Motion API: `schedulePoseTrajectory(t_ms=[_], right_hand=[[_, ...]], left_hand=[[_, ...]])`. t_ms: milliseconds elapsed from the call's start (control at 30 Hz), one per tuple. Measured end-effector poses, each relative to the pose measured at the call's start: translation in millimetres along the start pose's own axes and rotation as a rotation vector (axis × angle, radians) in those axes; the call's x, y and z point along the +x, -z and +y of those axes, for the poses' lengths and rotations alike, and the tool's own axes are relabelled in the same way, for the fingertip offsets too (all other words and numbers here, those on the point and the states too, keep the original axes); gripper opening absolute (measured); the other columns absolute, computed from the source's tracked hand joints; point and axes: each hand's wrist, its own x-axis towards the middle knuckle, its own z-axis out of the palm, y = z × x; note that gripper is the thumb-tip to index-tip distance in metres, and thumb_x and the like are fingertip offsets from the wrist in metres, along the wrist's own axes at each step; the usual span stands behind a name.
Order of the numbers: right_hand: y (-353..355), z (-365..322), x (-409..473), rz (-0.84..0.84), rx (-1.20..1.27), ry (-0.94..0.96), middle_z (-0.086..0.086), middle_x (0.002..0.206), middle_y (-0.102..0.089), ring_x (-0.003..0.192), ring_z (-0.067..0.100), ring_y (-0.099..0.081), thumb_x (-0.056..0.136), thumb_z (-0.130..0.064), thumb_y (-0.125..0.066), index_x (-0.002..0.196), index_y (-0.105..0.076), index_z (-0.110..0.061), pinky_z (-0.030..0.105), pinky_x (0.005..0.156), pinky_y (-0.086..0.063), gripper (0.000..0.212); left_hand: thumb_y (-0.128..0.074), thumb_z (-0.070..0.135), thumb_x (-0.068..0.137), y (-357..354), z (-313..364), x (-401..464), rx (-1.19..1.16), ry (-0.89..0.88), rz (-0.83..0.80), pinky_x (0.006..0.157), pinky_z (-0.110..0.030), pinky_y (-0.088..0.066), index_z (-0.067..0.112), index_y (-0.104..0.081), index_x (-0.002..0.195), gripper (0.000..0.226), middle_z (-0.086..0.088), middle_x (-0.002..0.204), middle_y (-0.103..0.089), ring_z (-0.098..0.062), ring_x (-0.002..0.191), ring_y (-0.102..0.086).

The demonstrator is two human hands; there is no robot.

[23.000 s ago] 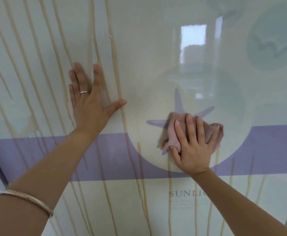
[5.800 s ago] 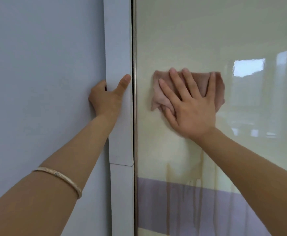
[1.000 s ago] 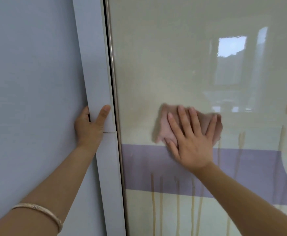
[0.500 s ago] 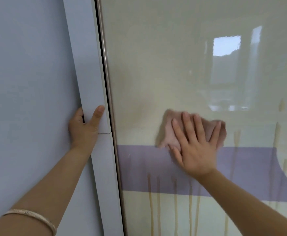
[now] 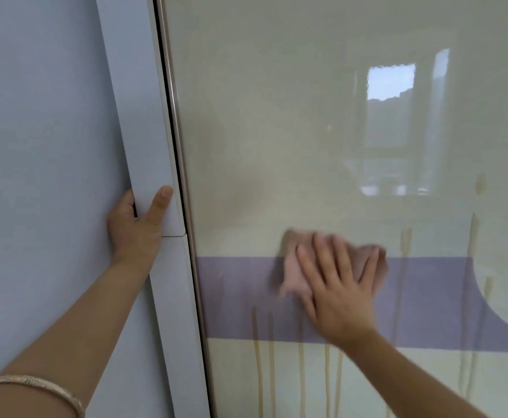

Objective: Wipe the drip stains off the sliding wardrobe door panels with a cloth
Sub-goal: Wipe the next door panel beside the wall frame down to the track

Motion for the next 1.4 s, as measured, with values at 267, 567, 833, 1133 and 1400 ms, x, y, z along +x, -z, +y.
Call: schedulePoseTrajectory(t_ms=[267, 567, 833, 1133, 1400], right_hand=[[19.5, 50.7, 72.7, 0.162, -0.047, -0.1, 0.007, 0.158, -0.019, 0.149, 0.021, 0.0, 0.095, -0.05, -0.031, 0.152, -0.024, -0.02, 0.066, 0.111, 0.005, 0.065], [4.8, 22.9, -37.5, -0.049, -0.035, -0.078, 0.006, 0.162, 0.006, 0.149, 0.028, 0.004, 0.101, -0.055, -0.009, 0.155, -0.001, -0.022, 0.078, 0.1, 0.001, 0.064], [11.6, 39.9, 25.4, 0.051, -0.05, -0.225, 0.005, 0.162, 0.009, 0.149, 0.027, 0.007, 0.099, -0.053, -0.018, 0.156, -0.003, -0.02, 0.075, 0.102, 0.005, 0.066], [23.2, 44.5, 58.7, 0.047, -0.042, -0.238, 0.011, 0.161, -0.006, 0.149, 0.029, -0.002, 0.099, -0.054, -0.017, 0.155, -0.012, -0.018, 0.078, 0.098, 0.002, 0.066], [9.4, 23.6, -9.1, -0.111, -0.049, 0.028, 0.007, 0.162, 0.006, 0.149, 0.029, 0.004, 0.101, -0.056, -0.008, 0.155, -0.001, -0.021, 0.082, 0.098, 0.001, 0.065]], left_hand=[[-0.062, 0.045, 0.074, -0.4, -0.3, -1.6, -0.004, -0.002, -0.006, 0.07, -0.006, -0.046, 0.018, -0.059, 0.109, 0.044, 0.016, 0.098, -0.062, 0.013, 0.081, -0.059], [-0.061, 0.045, 0.074, 1.0, 2.2, -1.6, 0.001, 0.007, -0.006, 0.069, -0.006, -0.046, 0.017, -0.059, 0.109, 0.045, 0.016, 0.097, -0.062, 0.015, 0.08, -0.059], [-0.062, 0.042, 0.076, -1.3, 1.0, -0.9, -0.022, 0.004, 0.005, 0.068, -0.005, -0.045, 0.016, -0.059, 0.109, 0.042, 0.016, 0.096, -0.061, 0.016, 0.078, -0.059], [-0.063, 0.032, 0.084, 0.3, -2.9, 0.6, -0.004, -0.007, 0.009, 0.069, -0.005, -0.045, 0.016, -0.058, 0.109, 0.03, 0.016, 0.097, -0.061, 0.016, 0.079, -0.058], [-0.064, 0.039, 0.078, 0.2, -2.2, 1.3, -0.008, -0.003, 0.005, 0.071, -0.007, -0.047, 0.015, -0.059, 0.109, 0.039, 0.015, 0.098, -0.062, 0.014, 0.08, -0.059]])
